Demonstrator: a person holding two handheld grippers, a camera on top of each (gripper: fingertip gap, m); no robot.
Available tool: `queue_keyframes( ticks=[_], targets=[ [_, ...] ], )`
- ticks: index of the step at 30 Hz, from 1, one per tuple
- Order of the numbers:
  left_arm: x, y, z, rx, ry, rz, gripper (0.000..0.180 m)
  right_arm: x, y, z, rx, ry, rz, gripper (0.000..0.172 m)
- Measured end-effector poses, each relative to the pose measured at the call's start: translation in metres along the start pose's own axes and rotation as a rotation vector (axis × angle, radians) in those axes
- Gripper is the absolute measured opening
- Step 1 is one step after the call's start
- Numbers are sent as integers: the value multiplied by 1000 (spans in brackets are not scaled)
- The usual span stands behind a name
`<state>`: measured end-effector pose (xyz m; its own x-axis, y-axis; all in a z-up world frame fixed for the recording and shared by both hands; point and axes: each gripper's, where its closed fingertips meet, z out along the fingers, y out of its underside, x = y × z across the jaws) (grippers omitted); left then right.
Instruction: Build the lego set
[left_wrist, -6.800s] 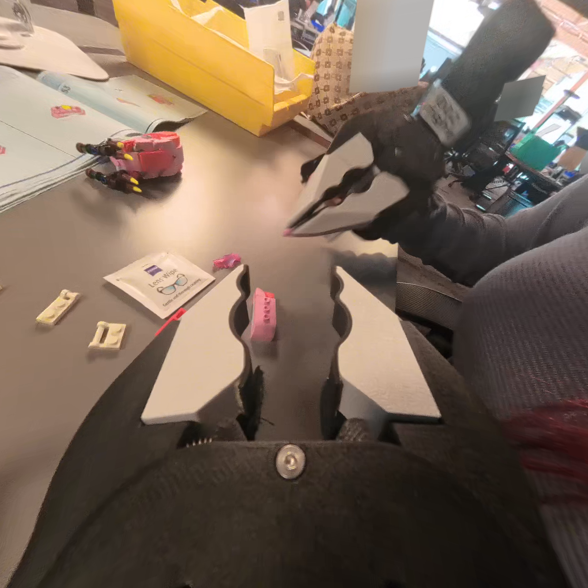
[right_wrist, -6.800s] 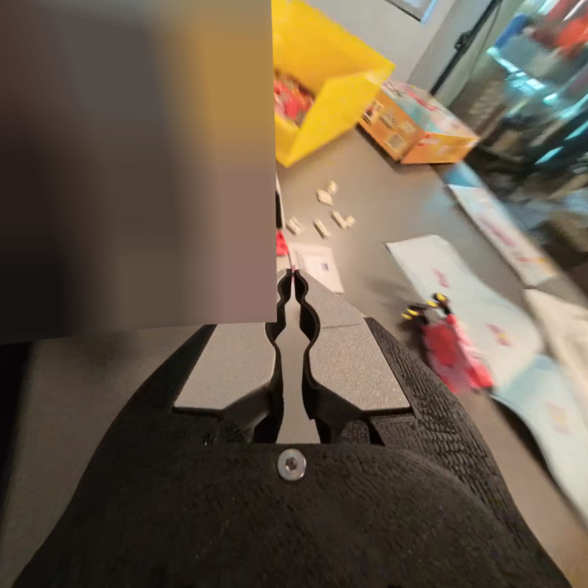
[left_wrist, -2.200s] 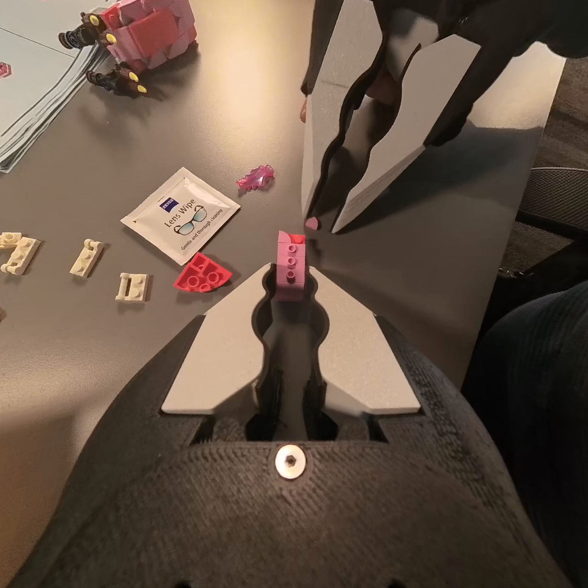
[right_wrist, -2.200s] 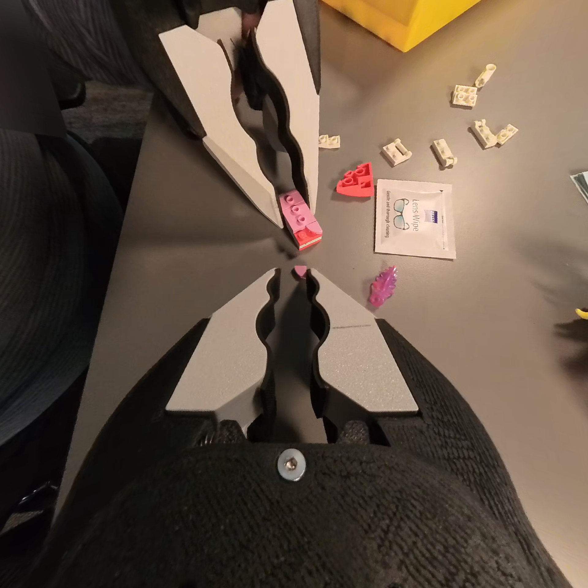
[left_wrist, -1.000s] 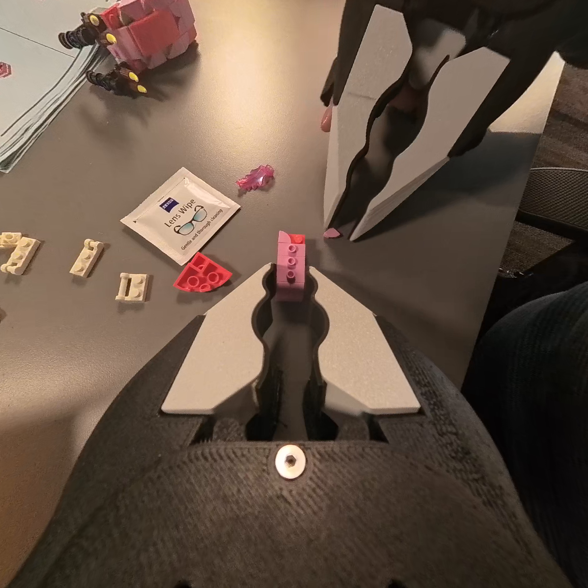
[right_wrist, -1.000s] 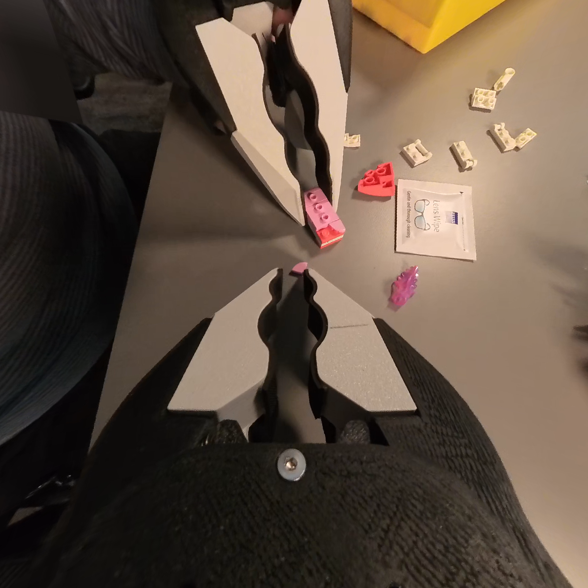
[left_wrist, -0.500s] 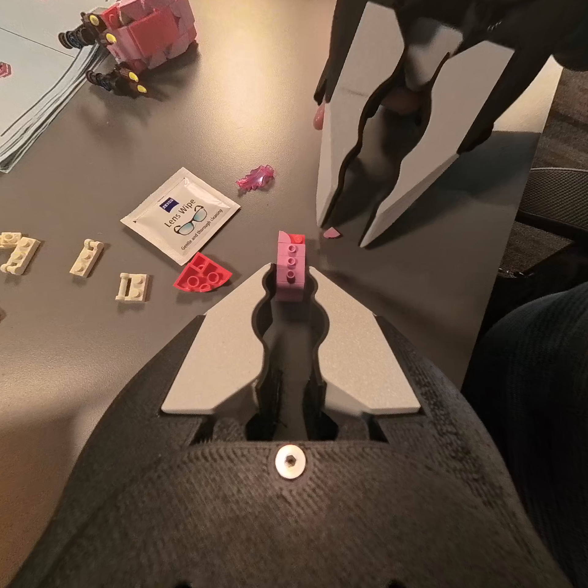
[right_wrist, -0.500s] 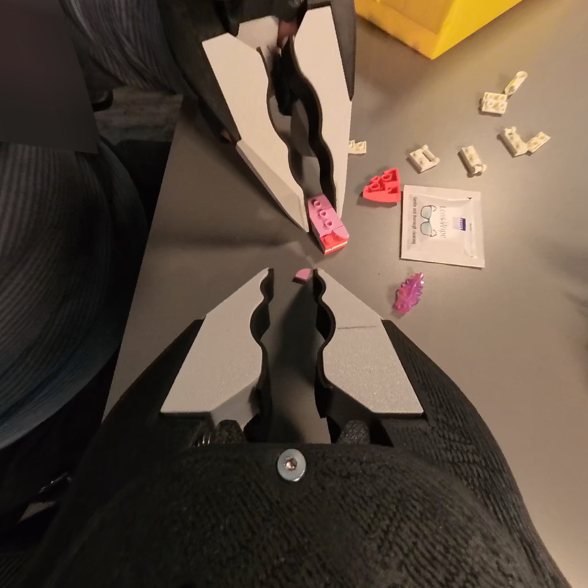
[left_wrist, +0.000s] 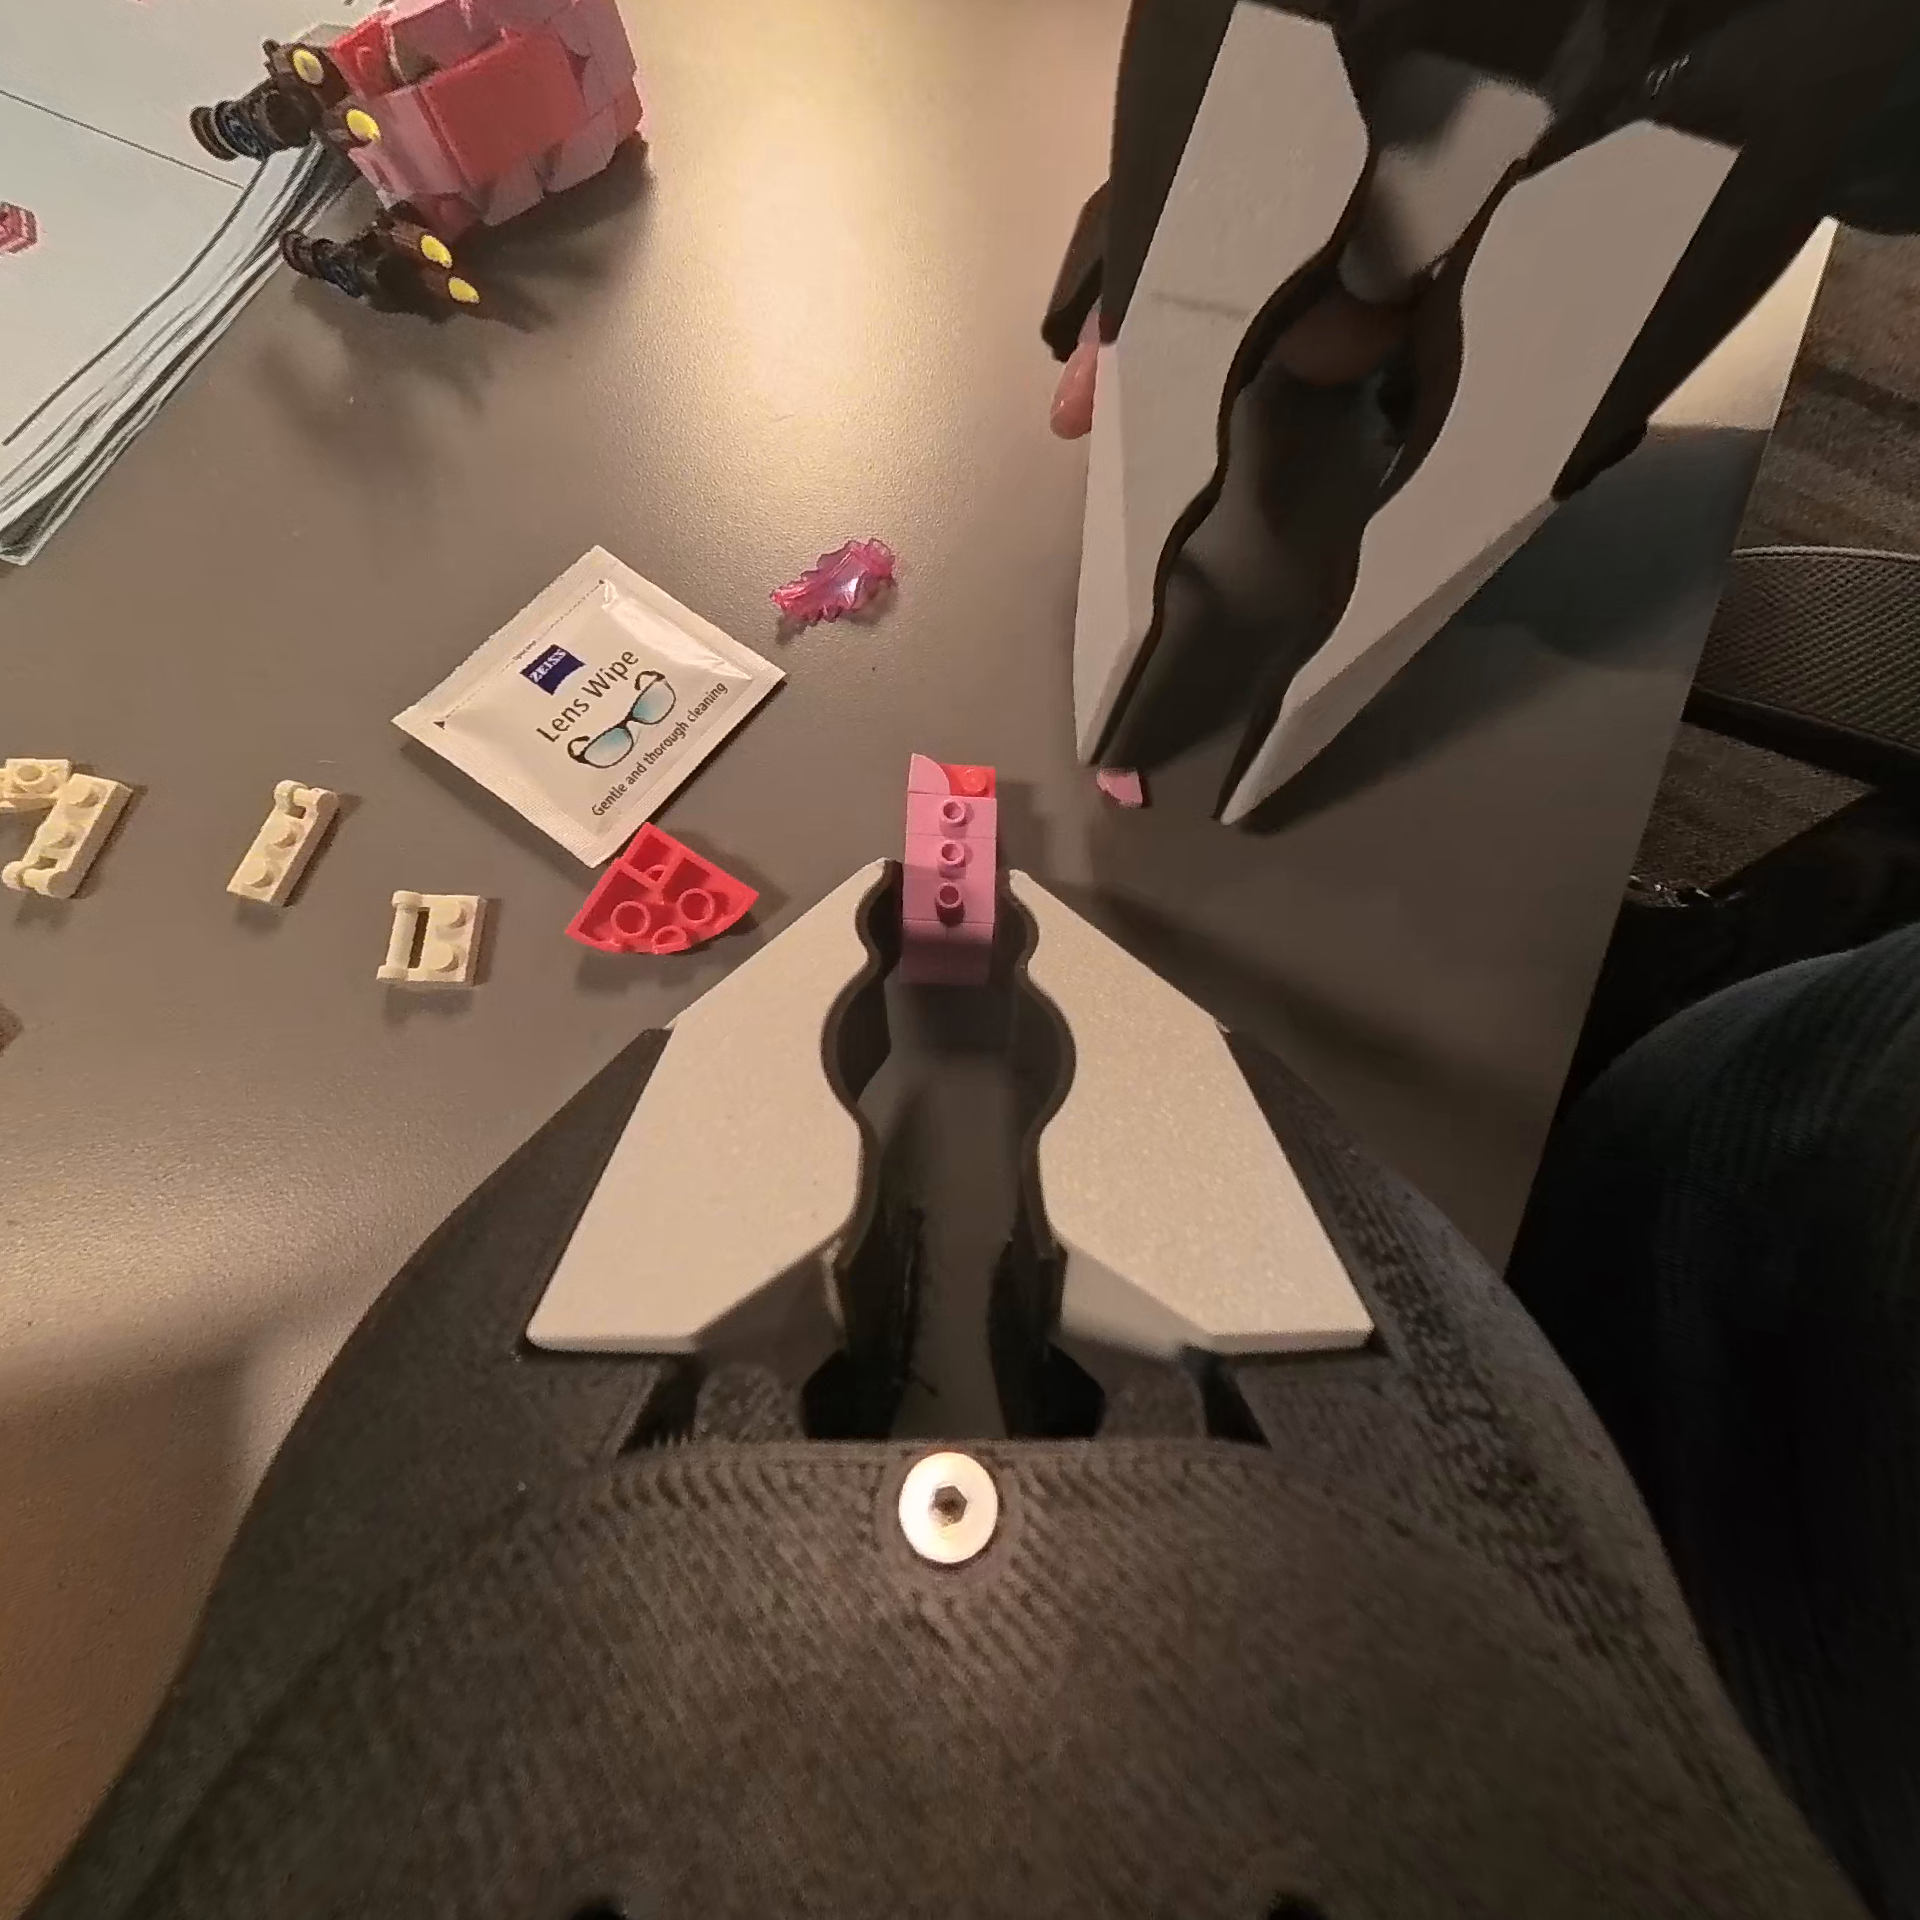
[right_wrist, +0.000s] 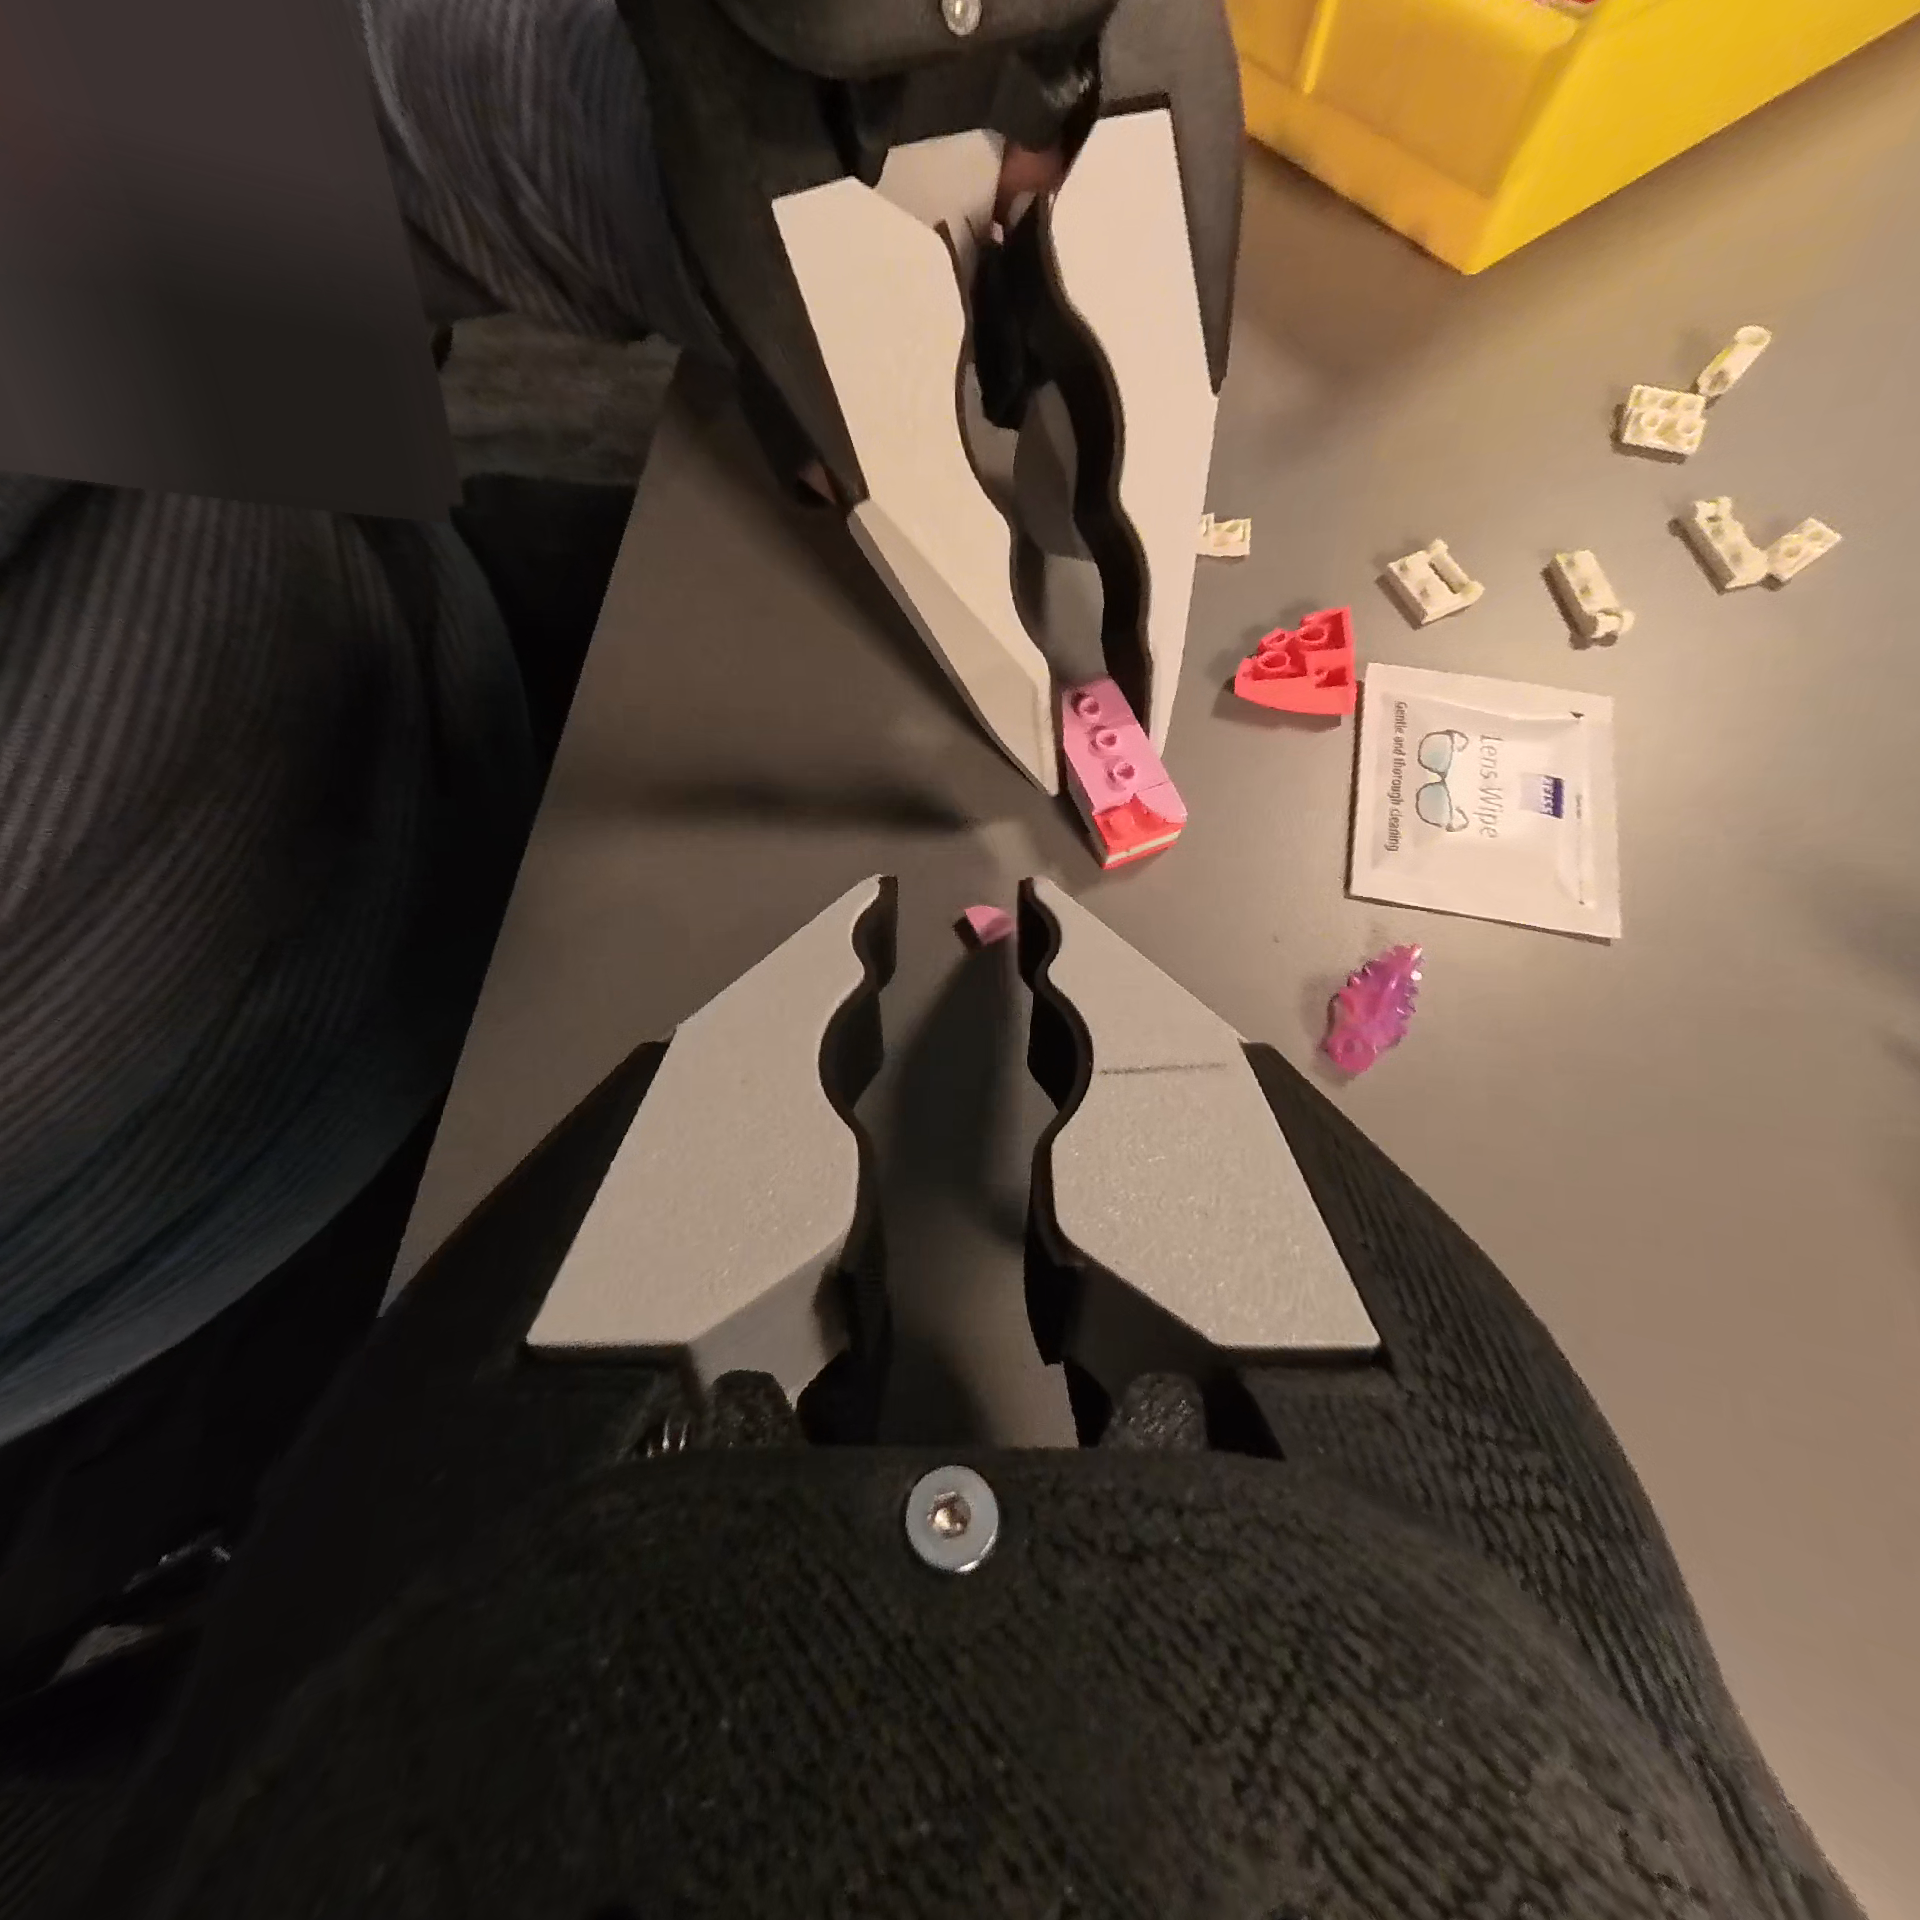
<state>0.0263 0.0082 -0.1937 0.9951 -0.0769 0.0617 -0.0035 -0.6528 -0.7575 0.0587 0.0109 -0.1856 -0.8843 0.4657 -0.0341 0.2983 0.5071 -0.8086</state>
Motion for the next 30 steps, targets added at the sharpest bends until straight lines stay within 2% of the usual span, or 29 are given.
queue_keyframes(
  ticks=[16, 21, 30],
  targets=[
    [0, 0, 0, 0, 0, 0, 16, 3, 7, 3, -62, 43, -122, 6],
    [0, 0, 0, 0, 1, 0, 16, 5, 7, 4, -54, 30, -21, 13],
    [0, 0, 0, 1, 6, -4, 16, 11, 6, 5, -55, 92, 29, 7]
  ],
)
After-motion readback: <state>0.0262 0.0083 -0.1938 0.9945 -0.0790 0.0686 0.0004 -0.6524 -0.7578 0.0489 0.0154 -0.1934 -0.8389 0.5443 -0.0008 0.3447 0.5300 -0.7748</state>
